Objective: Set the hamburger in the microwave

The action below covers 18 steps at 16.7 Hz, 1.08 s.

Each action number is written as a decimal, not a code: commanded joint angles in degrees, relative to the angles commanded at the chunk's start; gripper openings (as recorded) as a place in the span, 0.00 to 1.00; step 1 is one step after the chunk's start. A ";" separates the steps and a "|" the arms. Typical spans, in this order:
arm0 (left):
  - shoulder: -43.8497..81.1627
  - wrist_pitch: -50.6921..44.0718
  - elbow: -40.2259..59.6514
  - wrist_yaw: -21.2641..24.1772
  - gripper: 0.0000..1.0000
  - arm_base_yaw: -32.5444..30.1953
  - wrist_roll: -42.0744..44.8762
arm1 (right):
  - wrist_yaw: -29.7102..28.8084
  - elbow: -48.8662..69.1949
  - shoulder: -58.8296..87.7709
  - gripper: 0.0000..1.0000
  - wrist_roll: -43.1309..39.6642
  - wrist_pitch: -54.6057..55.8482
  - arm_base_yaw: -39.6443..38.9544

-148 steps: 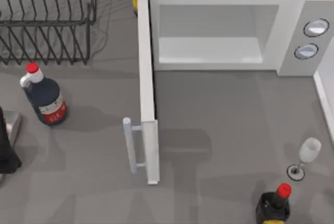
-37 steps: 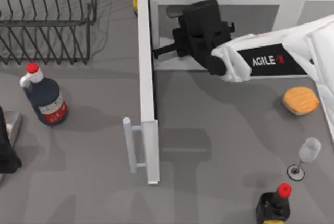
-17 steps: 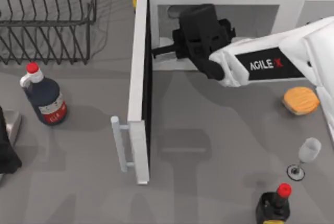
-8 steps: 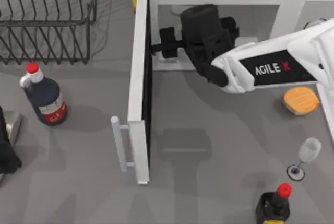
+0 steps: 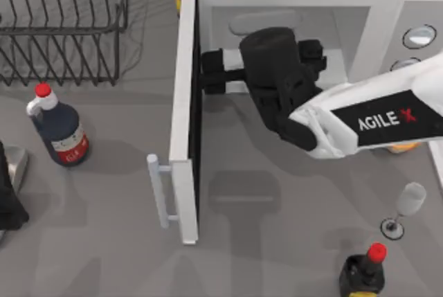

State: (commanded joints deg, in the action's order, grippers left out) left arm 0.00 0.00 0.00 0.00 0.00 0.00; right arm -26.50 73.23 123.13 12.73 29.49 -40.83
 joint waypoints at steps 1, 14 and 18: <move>0.00 0.00 0.00 0.00 1.00 0.00 0.00 | -0.74 -2.36 -1.17 1.00 0.56 0.78 -0.92; 0.00 0.00 0.00 0.00 1.00 0.00 0.00 | -5.81 -24.56 -5.36 1.00 4.93 3.57 -8.11; 0.00 0.00 0.00 0.00 1.00 0.00 0.00 | -5.84 -24.55 -5.44 1.00 4.89 3.59 -7.49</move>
State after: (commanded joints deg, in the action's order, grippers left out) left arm 0.00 0.00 0.00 0.00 0.00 0.00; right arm -32.34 48.69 117.69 17.62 33.08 -48.32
